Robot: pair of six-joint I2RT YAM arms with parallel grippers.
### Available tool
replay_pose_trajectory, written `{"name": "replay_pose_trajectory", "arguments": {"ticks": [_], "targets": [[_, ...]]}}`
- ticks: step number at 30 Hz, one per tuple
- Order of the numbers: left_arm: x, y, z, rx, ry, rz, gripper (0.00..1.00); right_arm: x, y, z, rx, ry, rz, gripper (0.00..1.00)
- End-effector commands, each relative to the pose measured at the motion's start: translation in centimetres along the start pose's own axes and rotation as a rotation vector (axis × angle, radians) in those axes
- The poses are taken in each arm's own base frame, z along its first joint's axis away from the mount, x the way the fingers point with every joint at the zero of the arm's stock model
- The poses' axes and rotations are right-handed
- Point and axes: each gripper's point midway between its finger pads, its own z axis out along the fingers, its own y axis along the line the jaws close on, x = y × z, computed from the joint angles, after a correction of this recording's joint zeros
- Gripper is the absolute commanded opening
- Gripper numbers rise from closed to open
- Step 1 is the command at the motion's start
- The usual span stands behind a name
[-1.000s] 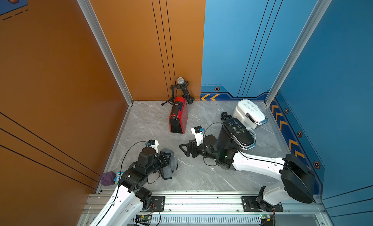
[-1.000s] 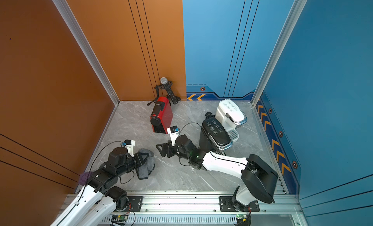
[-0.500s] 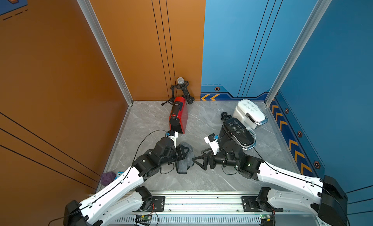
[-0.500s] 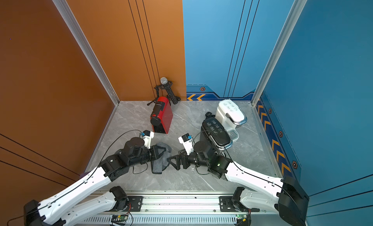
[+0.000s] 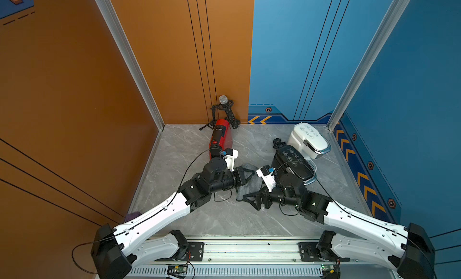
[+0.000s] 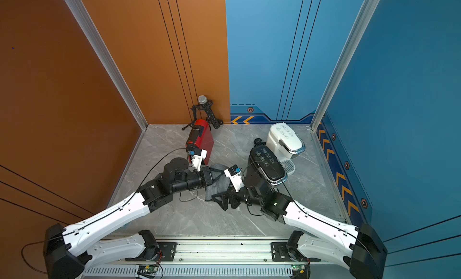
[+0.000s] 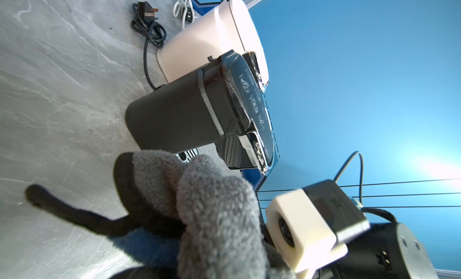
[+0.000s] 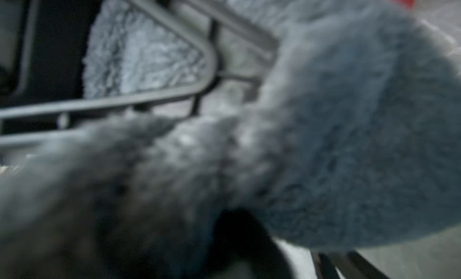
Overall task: Wipe the surface of a coffee machine
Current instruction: Adjust the cleaning item.
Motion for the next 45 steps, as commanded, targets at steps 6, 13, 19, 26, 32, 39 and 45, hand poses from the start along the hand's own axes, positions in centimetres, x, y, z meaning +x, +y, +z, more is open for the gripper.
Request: {"name": "replay_pose_trajectory", "arguments": {"ticks": [6,13,19,26,32,39,45], "targets": [[0.8,-0.2,0.3,0.024,0.036,-0.032,0.0,-4.5,-1.6,-2.4,0.082,-0.142,-0.03,0.99],[1.4,0.2,1.3,0.021,0.095,-0.054,0.0,-5.9,-0.8,-2.6,0.058,-0.156,-0.061,1.0],[2.1,0.6,2.2,0.017,0.142,-0.077,0.0,-7.2,0.3,-2.4,0.009,-0.171,-0.084,0.92],[0.8,0.3,1.2,0.033,0.085,-0.079,0.0,-6.4,0.0,-1.7,-0.018,-0.134,-0.059,0.47],[-0.2,1.4,0.7,0.027,0.048,-0.101,0.1,-6.2,-1.2,-2.9,0.007,-0.15,-0.015,0.13],[-2.4,3.3,-0.4,-0.008,-0.033,-0.113,0.63,-7.8,-4.2,-7.4,0.175,-0.172,0.047,0.08],[-4.4,6.2,-2.1,-0.069,-0.14,-0.12,0.66,-7.6,-9.0,-14.8,0.53,-0.109,0.103,0.09]]}}
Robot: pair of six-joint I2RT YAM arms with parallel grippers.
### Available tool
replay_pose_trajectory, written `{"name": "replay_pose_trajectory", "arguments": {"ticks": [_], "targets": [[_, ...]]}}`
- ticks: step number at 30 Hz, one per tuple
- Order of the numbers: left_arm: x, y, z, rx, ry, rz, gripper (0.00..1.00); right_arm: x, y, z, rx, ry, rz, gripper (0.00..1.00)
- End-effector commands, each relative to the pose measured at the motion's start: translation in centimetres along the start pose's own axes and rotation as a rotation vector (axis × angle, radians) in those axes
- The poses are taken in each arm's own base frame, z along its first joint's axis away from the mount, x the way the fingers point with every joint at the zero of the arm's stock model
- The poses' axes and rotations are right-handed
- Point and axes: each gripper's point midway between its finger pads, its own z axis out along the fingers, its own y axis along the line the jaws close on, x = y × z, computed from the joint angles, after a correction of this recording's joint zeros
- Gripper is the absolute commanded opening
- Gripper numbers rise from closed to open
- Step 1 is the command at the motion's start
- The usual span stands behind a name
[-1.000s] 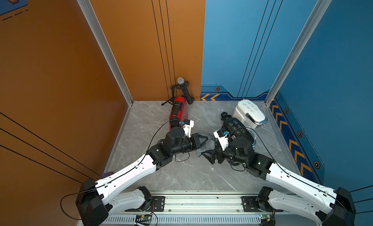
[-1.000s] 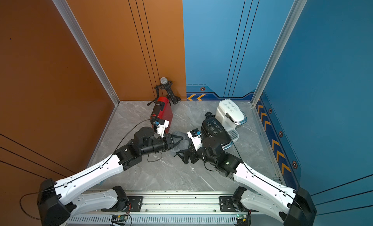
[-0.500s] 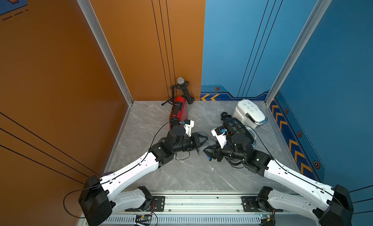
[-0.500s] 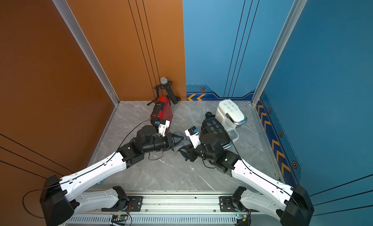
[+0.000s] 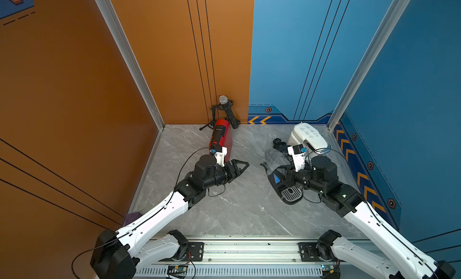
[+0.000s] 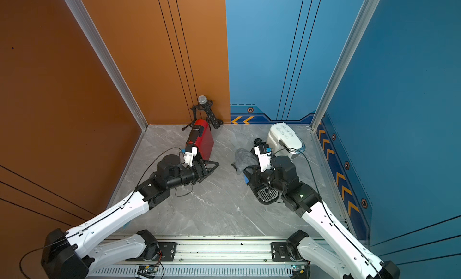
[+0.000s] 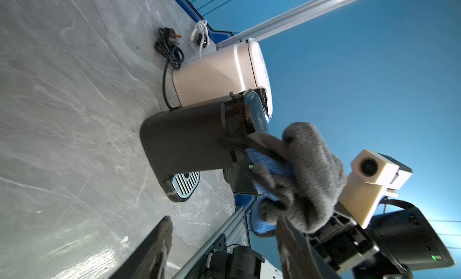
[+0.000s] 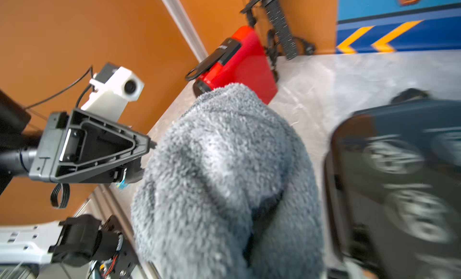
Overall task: Wipe the surface of a coffee machine
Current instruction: Adjust the cleaning item, then wipe the dirt from the surface of the coffee machine.
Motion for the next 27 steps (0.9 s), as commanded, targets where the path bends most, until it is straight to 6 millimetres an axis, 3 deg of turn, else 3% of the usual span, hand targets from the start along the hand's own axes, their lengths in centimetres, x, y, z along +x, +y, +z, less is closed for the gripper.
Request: {"name": "replay_pose_trajectory", "arguments": {"ticks": [1,6,12,17,20,27], "targets": [[-0.4,1.6,-0.3,-0.043,-0.022,0.021,0.66,0.7,-4.3,-3.8,0.259,0.077,-0.008,0.09],[0.4,3.3,1.6,-0.091,0.037,0.034,0.64,2.2,-7.6,-6.0,0.468,0.233,0.018,0.09],[1.6,4.7,4.4,-0.145,0.104,0.076,0.62,5.0,-9.3,-8.1,0.59,0.366,0.053,0.09],[2.8,4.5,6.9,-0.158,0.162,0.127,0.61,5.4,-10.5,-10.0,0.694,0.393,0.045,0.08],[3.8,4.7,8.2,-0.168,0.197,0.138,0.61,5.7,-10.2,-8.3,0.656,0.423,0.041,0.08],[5.5,4.3,9.1,-0.172,0.23,0.158,0.6,4.6,-9.0,-1.1,0.571,0.449,-0.052,0.09]]}}
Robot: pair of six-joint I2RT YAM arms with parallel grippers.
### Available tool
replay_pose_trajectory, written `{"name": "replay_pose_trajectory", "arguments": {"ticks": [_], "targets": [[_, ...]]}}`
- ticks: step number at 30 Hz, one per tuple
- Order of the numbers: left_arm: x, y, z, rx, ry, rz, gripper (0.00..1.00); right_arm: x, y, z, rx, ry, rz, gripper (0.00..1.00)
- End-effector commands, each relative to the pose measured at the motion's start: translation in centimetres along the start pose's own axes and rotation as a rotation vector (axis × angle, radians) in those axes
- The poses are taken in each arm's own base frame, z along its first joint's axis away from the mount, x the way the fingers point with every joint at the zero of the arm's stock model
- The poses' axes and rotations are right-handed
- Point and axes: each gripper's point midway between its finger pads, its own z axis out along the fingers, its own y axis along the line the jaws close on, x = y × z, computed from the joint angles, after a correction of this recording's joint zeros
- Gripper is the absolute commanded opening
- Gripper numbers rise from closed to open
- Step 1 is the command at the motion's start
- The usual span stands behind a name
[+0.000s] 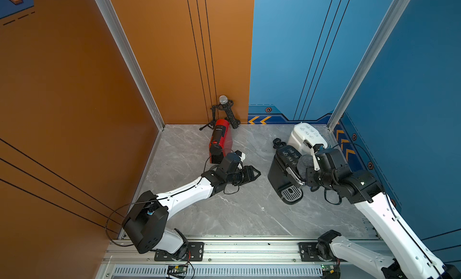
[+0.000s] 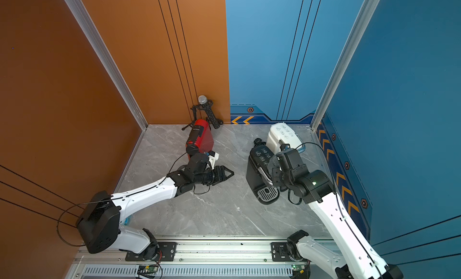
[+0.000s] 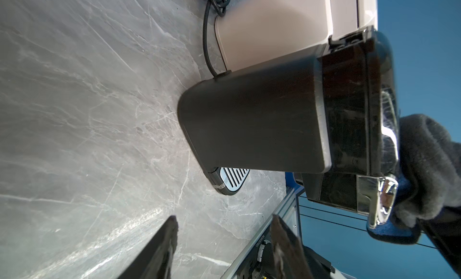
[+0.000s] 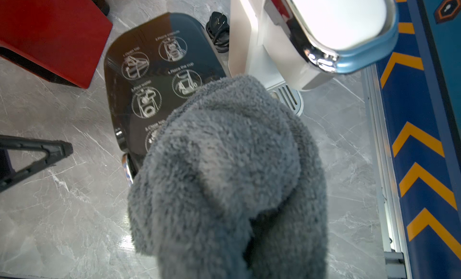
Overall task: Wipe the surface of a coffee machine
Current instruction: Wipe the dirt from the surface of the coffee machine.
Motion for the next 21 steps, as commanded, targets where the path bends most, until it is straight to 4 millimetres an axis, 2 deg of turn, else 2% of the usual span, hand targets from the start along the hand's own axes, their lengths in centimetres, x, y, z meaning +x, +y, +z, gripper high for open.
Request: {"name": "replay_pose_trajectory", "arguments": {"ticks": [1,6,9,12,16,21], "targets": [[0.0,-0.8,0.0,0.004,-0.015,0.034,0.6,0.1,2.9,3.7,-0.034,0.088,-0.081,0.09],[0.4,-0.4,0.1,-0.013,-0.022,0.033,0.6,-1.9,6.4,7.0,-0.072,0.089,-0.147,0.09],[0.6,-0.6,0.3,-0.02,-0.022,0.038,0.59,-2.8,6.7,8.3,-0.051,0.09,-0.159,0.09],[0.9,-0.8,0.7,-0.017,-0.011,0.039,0.59,-2.9,5.7,8.2,-0.038,0.085,-0.14,0.08],[1.0,-0.7,1.1,-0.024,-0.007,0.043,0.59,-0.7,3.3,6.8,-0.04,0.107,-0.095,0.08],[1.1,-0.9,2.6,-0.023,0.026,0.059,0.59,5.1,-0.4,4.2,0.015,0.18,-0.046,0.09]]}}
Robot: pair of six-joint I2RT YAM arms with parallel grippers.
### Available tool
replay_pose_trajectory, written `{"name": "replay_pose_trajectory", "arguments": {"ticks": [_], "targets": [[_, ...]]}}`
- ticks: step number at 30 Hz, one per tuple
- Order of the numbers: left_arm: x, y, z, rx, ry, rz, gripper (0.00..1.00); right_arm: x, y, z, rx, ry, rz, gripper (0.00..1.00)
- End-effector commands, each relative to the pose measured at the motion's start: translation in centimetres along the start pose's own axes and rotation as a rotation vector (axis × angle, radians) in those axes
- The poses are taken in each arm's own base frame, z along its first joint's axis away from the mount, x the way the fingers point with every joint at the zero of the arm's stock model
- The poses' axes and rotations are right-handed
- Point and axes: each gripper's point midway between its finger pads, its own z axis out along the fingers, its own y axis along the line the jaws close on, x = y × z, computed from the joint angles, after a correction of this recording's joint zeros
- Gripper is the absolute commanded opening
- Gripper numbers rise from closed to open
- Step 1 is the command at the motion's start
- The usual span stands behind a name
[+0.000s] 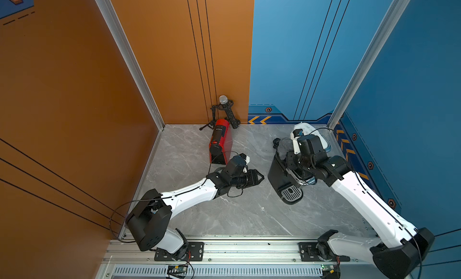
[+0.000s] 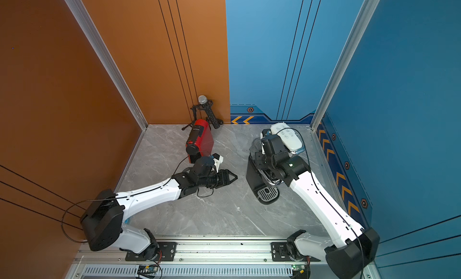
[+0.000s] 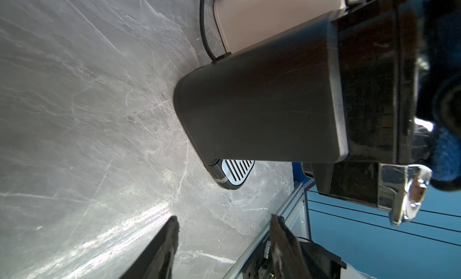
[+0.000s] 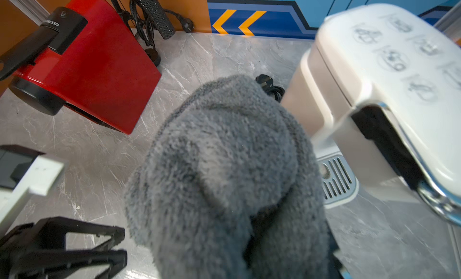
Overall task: Wipe the surface of a coffee machine
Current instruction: Wipe the dirt from the surface of the coffee machine, then adjust the coffee machine at the center of the board.
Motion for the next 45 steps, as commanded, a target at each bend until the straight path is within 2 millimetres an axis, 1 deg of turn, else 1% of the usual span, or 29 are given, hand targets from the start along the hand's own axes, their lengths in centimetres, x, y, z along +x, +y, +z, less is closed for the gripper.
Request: {"name": "replay_pose_trajectory", "arguments": {"ticks": [1,2,3,4,5,8,10,13,16,18,20,23,27,30,32,36,38,39,41,44,45], "targets": [[-0.2,-1.0,1.1,0.011,0.016,0.04,0.59,10.1,-4.1,-1.8,0.135,0.321,0.01,0.09],[-0.1,-1.2,1.5,0.015,0.023,0.046,0.59,10.1,-3.6,-2.5,0.093,0.303,0.035,0.09],[0.1,-1.3,2.0,0.016,0.036,0.05,0.59,10.1,-3.6,-3.0,0.084,0.291,0.057,0.09],[-0.1,-2.2,2.3,0.032,0.038,0.06,0.59,10.3,-4.1,-3.3,0.106,0.288,0.073,0.09],[0.0,-2.6,2.7,0.038,0.046,0.068,0.59,10.5,-4.7,-3.4,0.136,0.29,0.083,0.09],[0.6,-3.7,3.6,0.049,0.061,0.098,0.59,11.5,-5.9,-2.7,0.189,0.339,0.117,0.09],[1.3,-4.3,4.2,0.052,0.071,0.115,0.59,11.8,-7.0,-2.0,0.244,0.36,0.139,0.09],[2.8,-5.0,5.6,0.048,0.098,0.14,0.59,11.2,-9.0,-1.3,0.286,0.354,0.217,0.09],[4.3,-5.1,7.1,0.037,0.13,0.147,0.59,10.1,-10.6,-0.5,0.236,0.33,0.351,0.08],[4.9,-5.0,7.9,0.029,0.141,0.148,0.59,9.4,-9.6,0.2,0.134,0.326,0.396,0.08],[5.0,-4.6,8.5,0.015,0.143,0.147,0.59,9.1,-7.4,0.9,0.029,0.327,0.399,0.08],[4.5,-3.7,9.1,-0.01,0.131,0.136,0.59,9.8,-4.8,1.6,-0.083,0.349,0.398,0.08],[3.1,-2.1,9.1,-0.05,0.095,0.122,0.59,10.6,-2.4,1.7,-0.195,0.347,0.419,0.09],[1.3,-1.3,8.5,-0.057,0.067,0.112,0.58,11.6,-1.0,1.8,-0.23,0.383,0.41,0.09],[-0.1,-1.0,7.7,-0.057,0.04,0.108,0.58,11.9,0.3,2.1,-0.251,0.392,0.386,0.09],[-2.1,-0.3,5.7,-0.092,-0.008,0.121,0.57,11.6,4.1,2.6,-0.337,0.387,0.322,0.09],[-2.8,0.2,4.8,-0.106,-0.025,0.121,0.57,11.5,5.5,2.9,-0.359,0.392,0.279,0.1],[-3.0,0.4,4.5,-0.111,-0.031,0.118,0.57,11.7,5.8,3.1,-0.35,0.399,0.258,0.1],[-3.3,1.0,3.8,-0.125,-0.036,0.114,0.57,12.0,5.2,3.4,-0.31,0.409,0.248,0.1],[-3.6,1.4,2.8,-0.138,-0.055,0.113,0.57,12.3,2.0,3.3,-0.211,0.393,0.305,0.09],[-3.6,1.3,2.6,-0.137,-0.058,0.115,0.57,12.1,0.7,3.1,-0.184,0.375,0.343,0.09]]}}
